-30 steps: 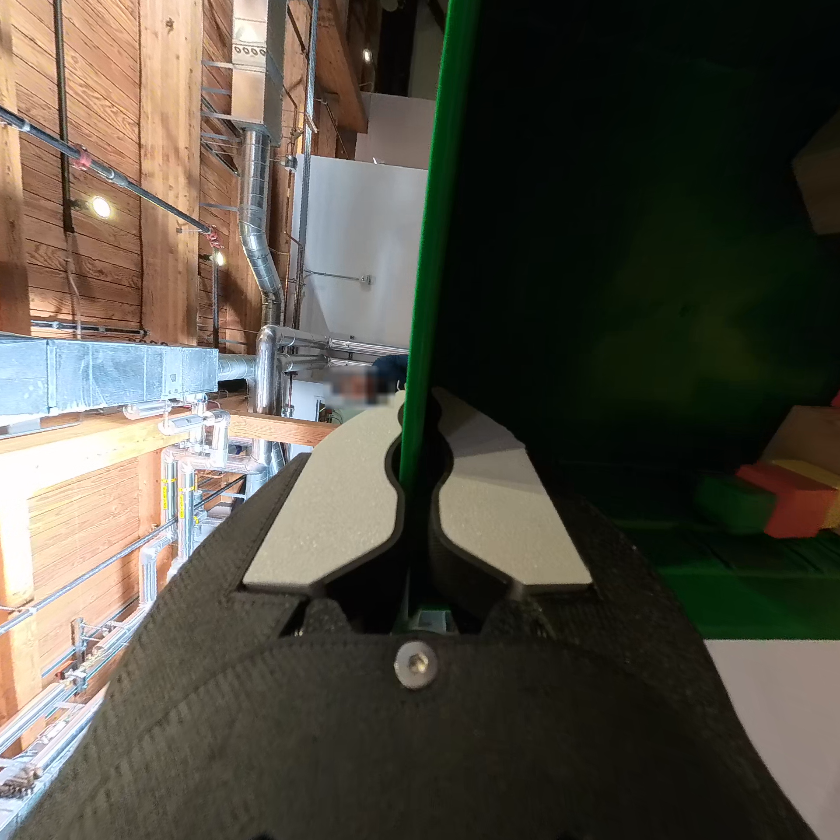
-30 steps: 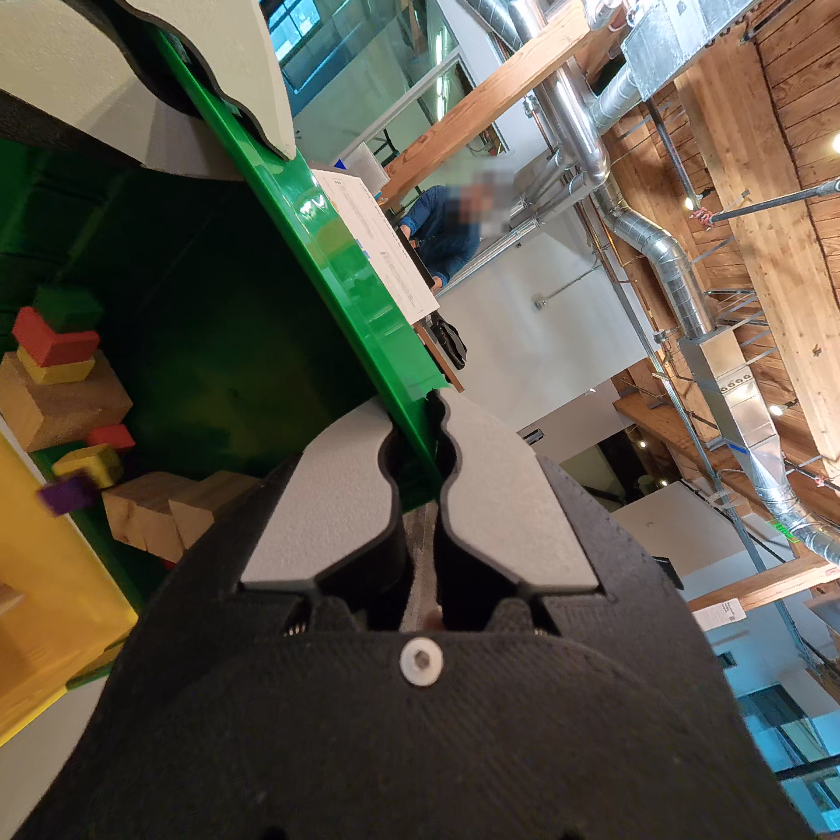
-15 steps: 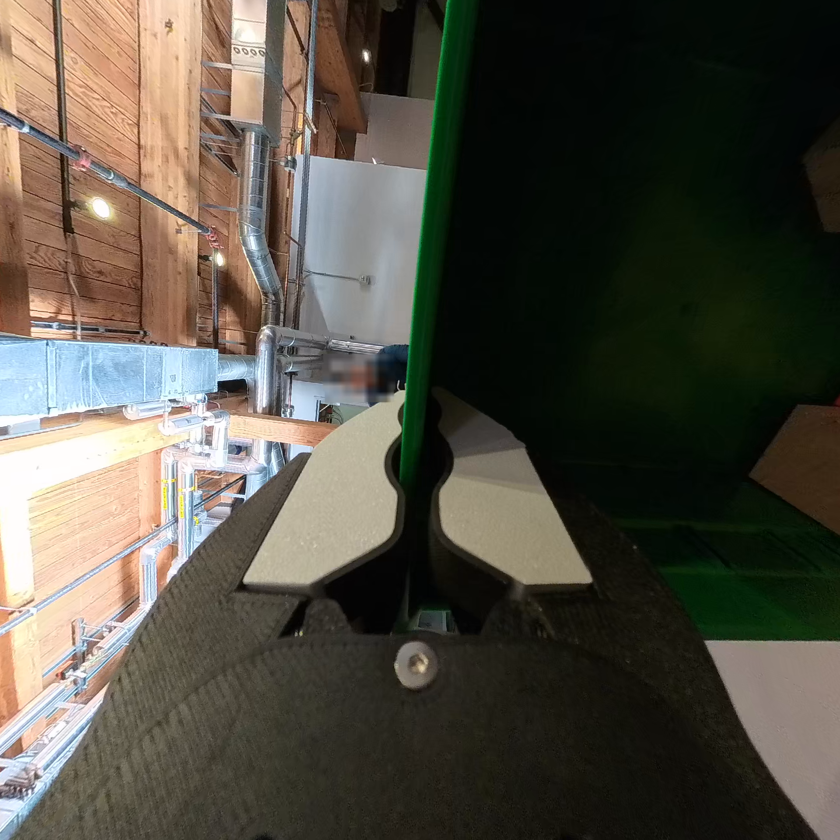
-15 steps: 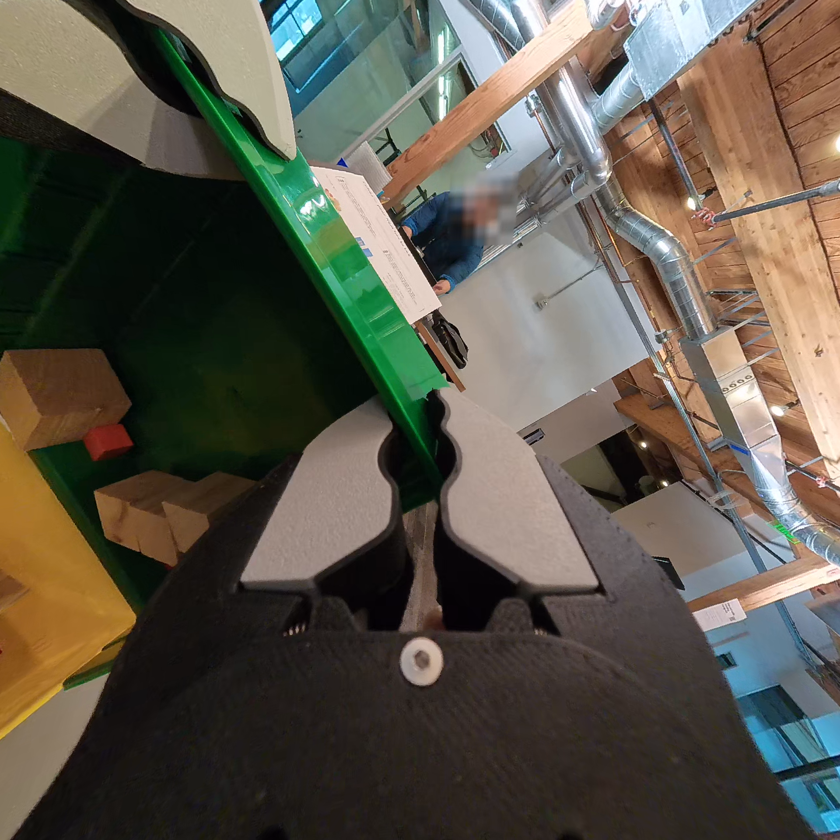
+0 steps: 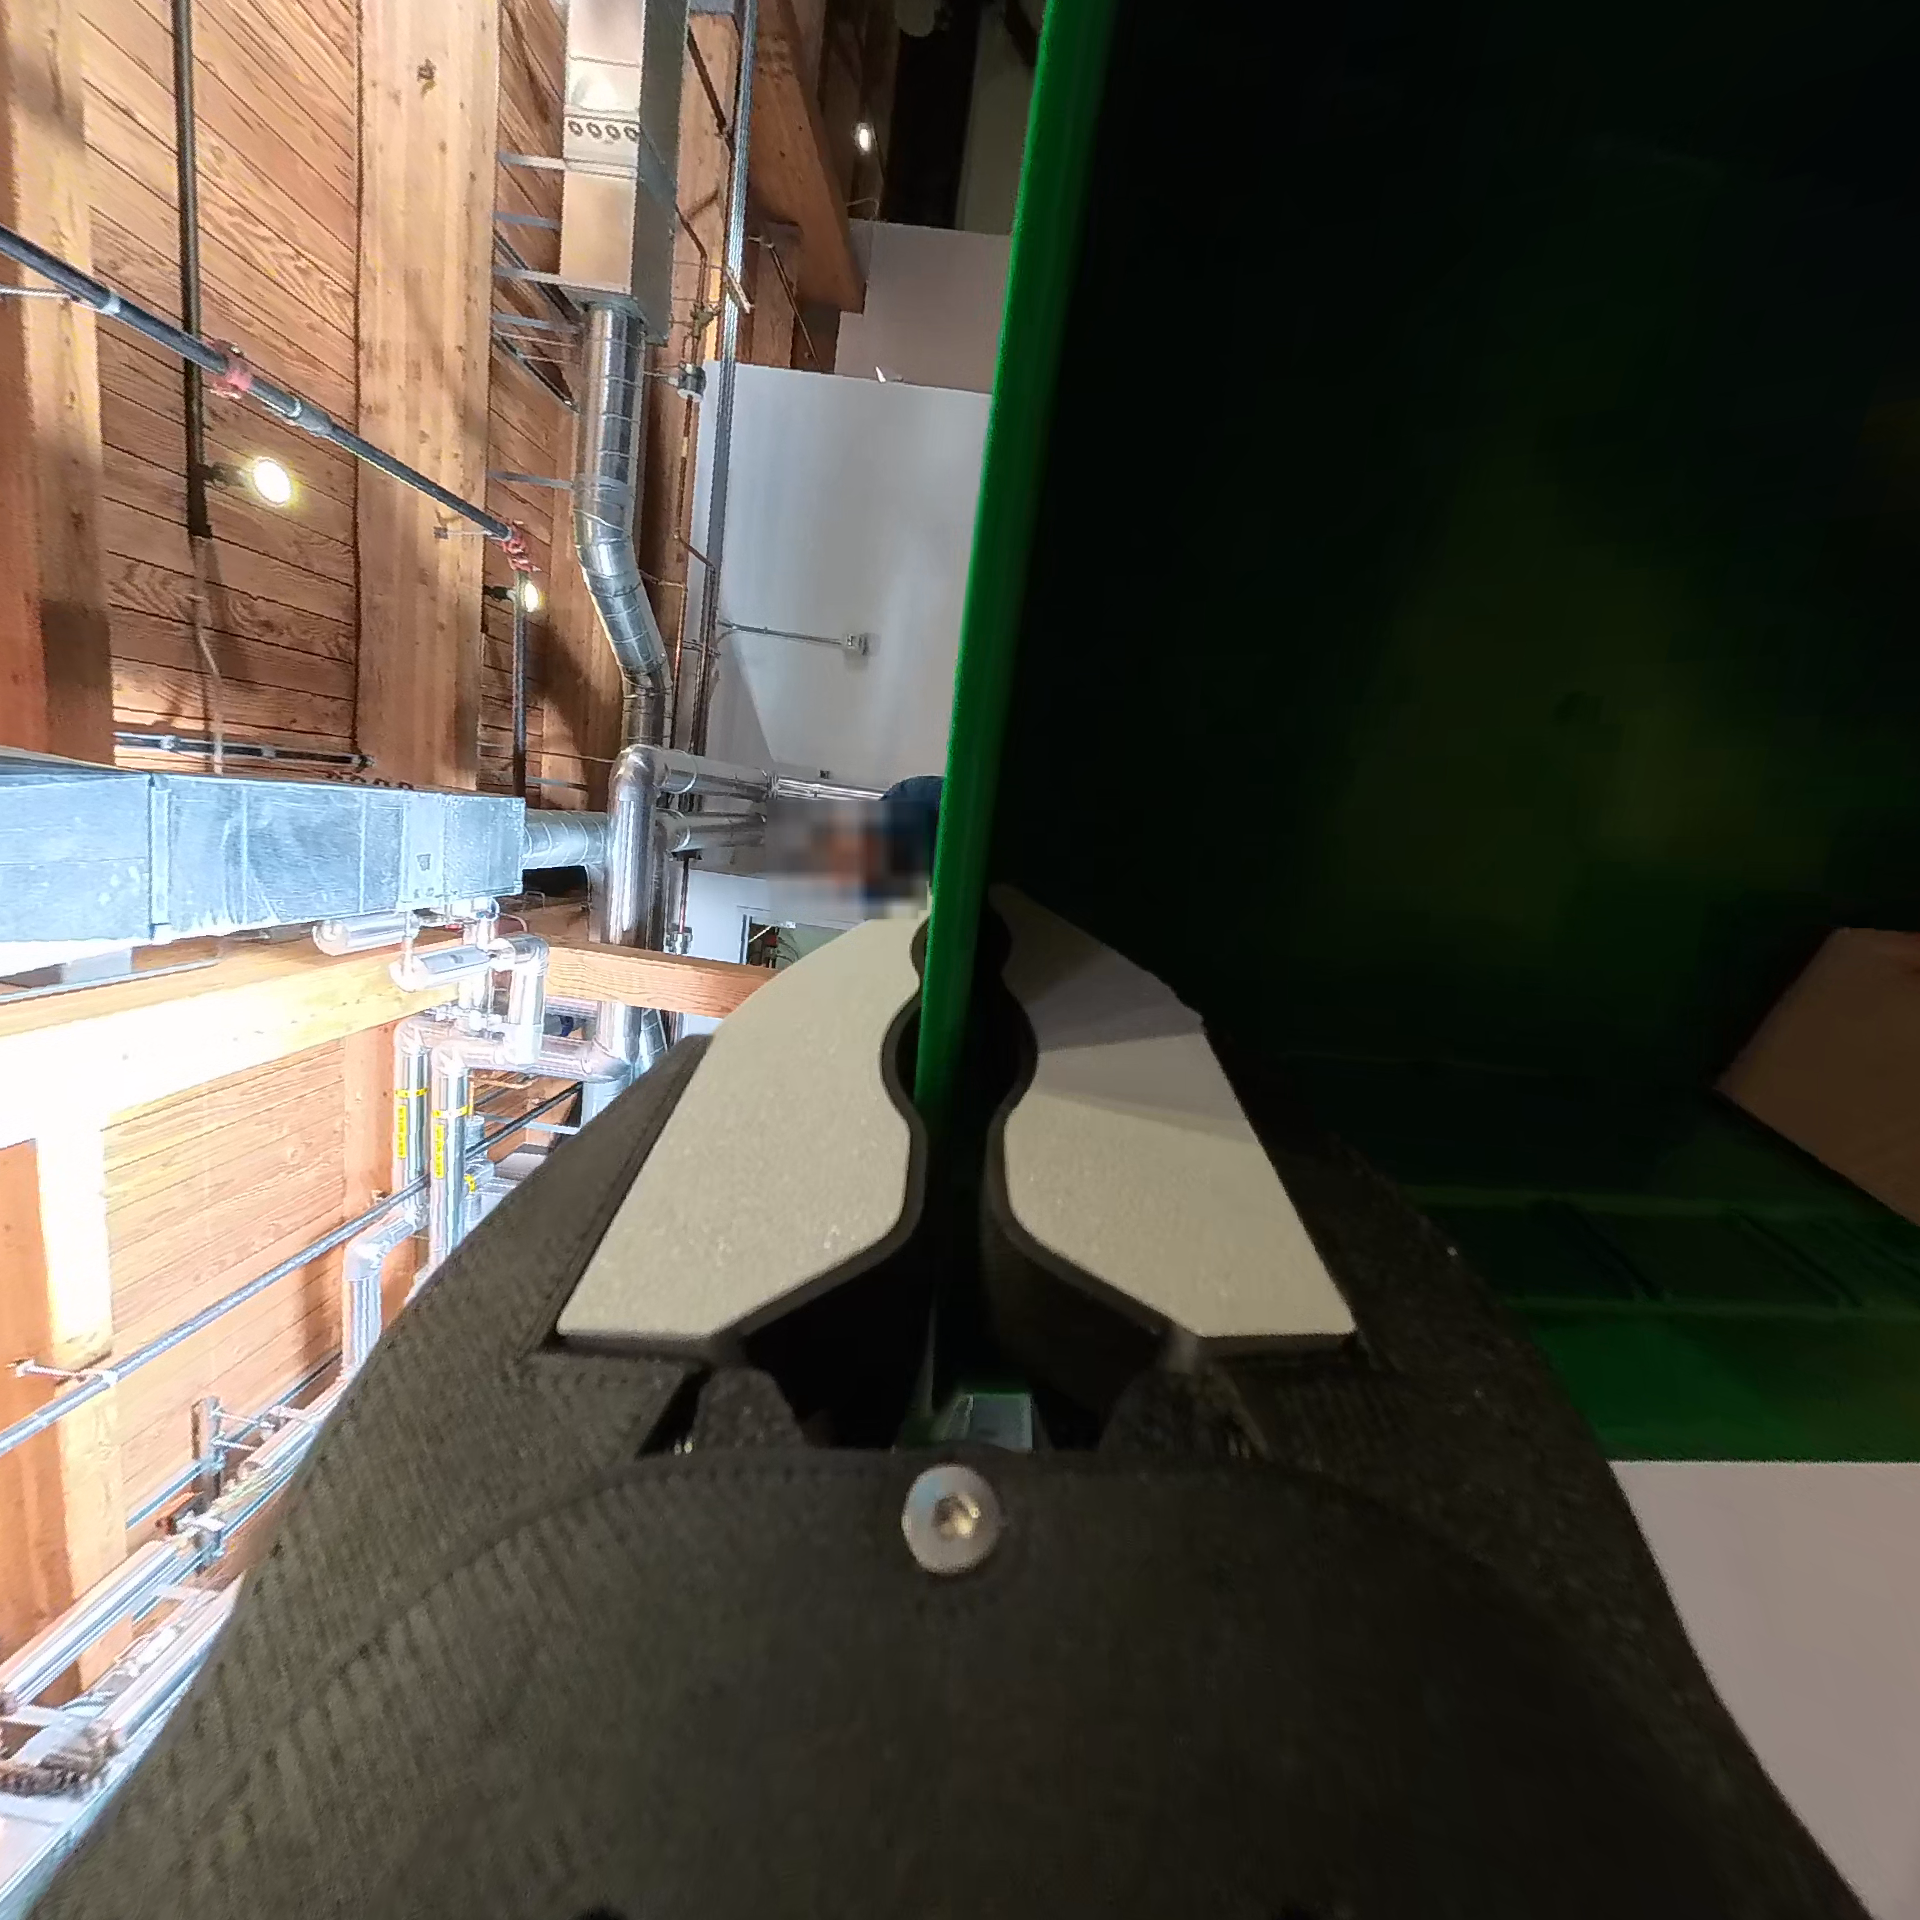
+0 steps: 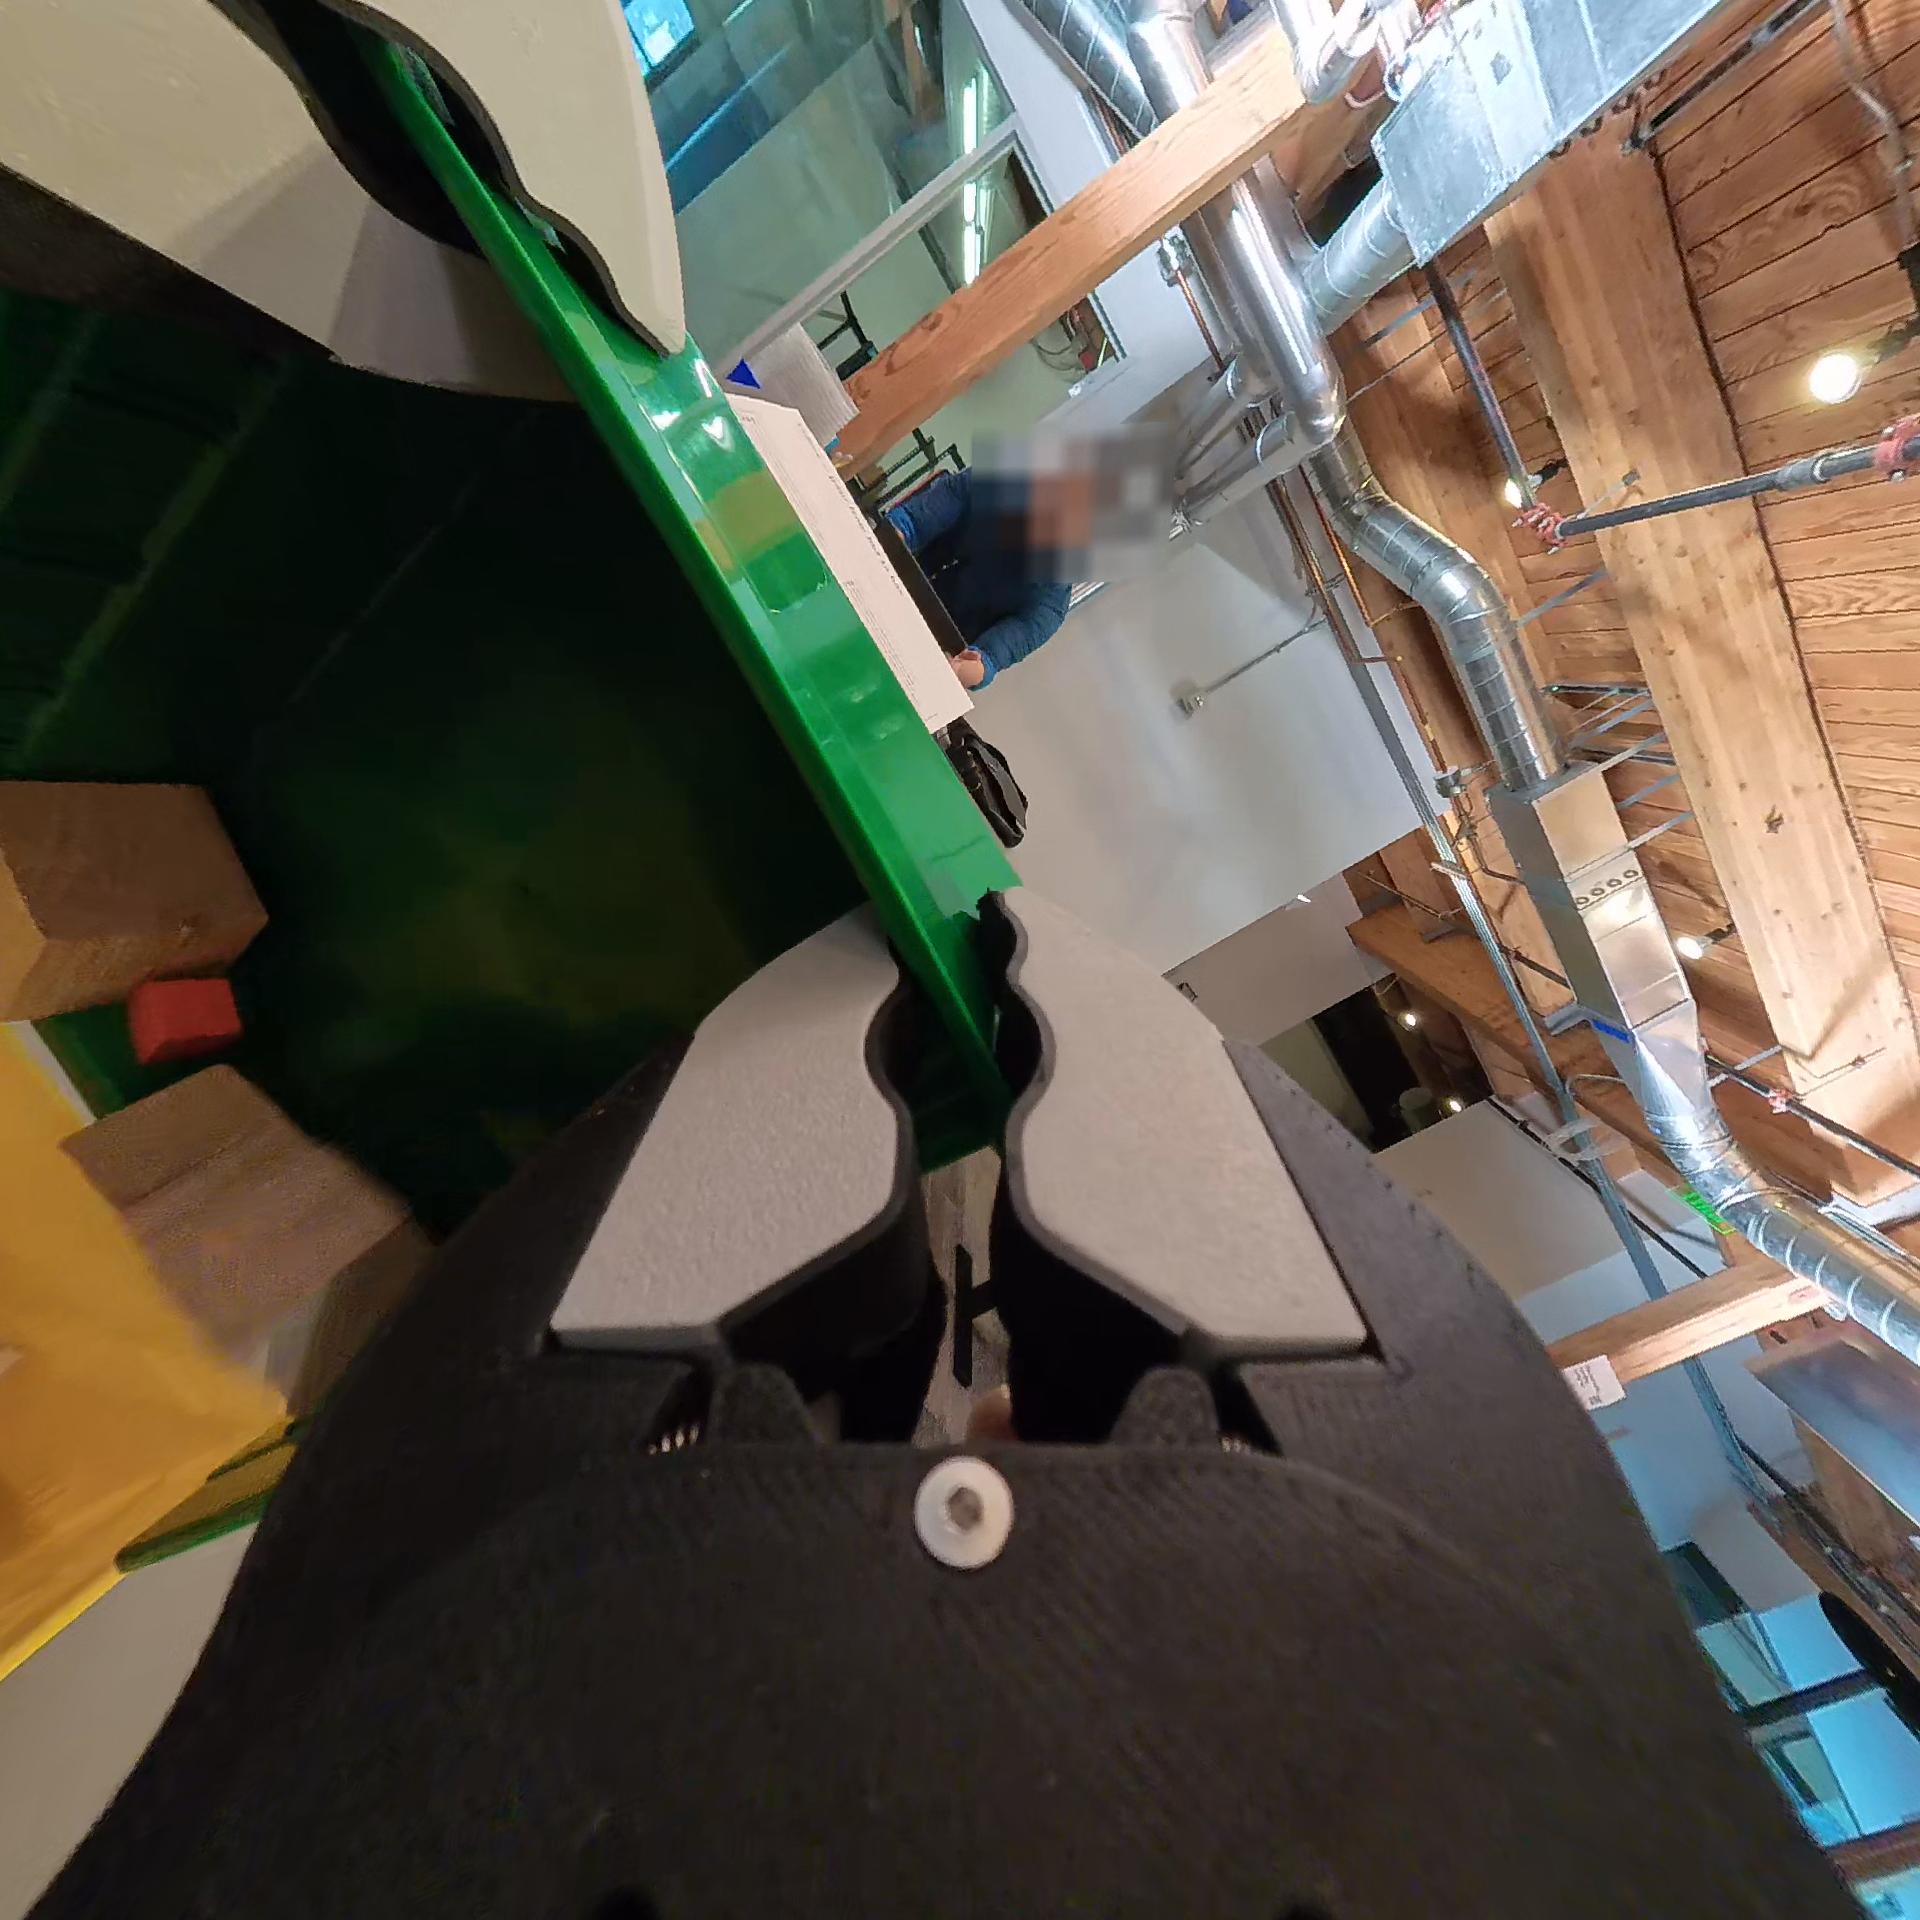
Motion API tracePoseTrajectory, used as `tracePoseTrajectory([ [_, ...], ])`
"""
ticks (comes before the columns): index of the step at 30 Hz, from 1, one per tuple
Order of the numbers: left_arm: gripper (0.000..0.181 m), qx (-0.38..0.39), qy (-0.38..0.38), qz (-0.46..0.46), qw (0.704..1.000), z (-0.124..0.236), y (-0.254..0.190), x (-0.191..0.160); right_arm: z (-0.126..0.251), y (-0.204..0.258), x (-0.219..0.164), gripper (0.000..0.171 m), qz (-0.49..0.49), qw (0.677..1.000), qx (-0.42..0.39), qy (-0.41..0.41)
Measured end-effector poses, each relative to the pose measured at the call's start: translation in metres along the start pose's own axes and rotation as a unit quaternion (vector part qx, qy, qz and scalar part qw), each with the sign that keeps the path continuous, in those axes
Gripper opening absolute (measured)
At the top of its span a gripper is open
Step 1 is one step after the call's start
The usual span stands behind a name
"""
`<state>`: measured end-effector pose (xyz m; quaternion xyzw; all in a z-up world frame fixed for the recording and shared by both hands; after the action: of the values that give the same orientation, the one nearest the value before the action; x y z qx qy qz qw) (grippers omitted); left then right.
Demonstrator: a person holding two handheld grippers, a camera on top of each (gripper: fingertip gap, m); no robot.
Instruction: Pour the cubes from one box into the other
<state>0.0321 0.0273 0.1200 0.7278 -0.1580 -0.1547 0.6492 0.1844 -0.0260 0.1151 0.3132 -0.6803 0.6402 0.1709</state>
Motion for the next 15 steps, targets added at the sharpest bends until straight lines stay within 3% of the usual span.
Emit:
tracePoseTrajectory([
  [15,0.003,0.007,-0.004,0.002,1.0,0.0068,0.0024,-0.0004,0.0063,0.0005,0.0062,0.0,-0.001,1.0,-0.003,-0.006],
])
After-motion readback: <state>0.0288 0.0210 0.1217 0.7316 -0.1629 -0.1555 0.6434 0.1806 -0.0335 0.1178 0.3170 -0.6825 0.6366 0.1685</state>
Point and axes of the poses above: each gripper's, where its closed fingertips meet, z back along the fingers, x out of its top, y = z × x across the jaws, the point moved 8 cm from there along z, back along the fingers, and after that the axes turned 7 degrees about -z, right-handed, at the moved point
